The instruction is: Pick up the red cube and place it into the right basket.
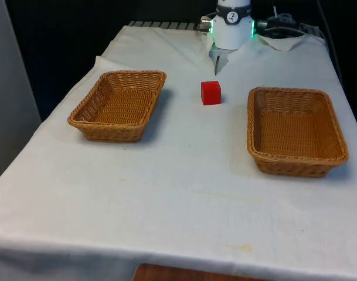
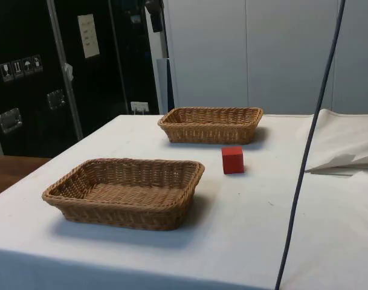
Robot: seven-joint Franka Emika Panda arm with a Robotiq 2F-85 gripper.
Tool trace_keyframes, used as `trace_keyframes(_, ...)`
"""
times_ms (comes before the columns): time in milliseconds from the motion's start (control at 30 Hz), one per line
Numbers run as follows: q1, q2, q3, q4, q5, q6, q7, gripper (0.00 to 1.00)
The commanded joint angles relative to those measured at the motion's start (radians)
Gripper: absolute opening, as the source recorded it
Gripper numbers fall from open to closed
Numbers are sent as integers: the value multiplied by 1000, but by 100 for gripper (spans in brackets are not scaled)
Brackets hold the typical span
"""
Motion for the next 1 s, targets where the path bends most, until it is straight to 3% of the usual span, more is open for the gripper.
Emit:
trace_keyframes(0,0,-1,0,0,0,0,0,100)
trace_keyframes(300,0,-30,2,-32,-6,0,1,100)
trace_keyframes(967,0,-200,23,-220,-47,91,19,100)
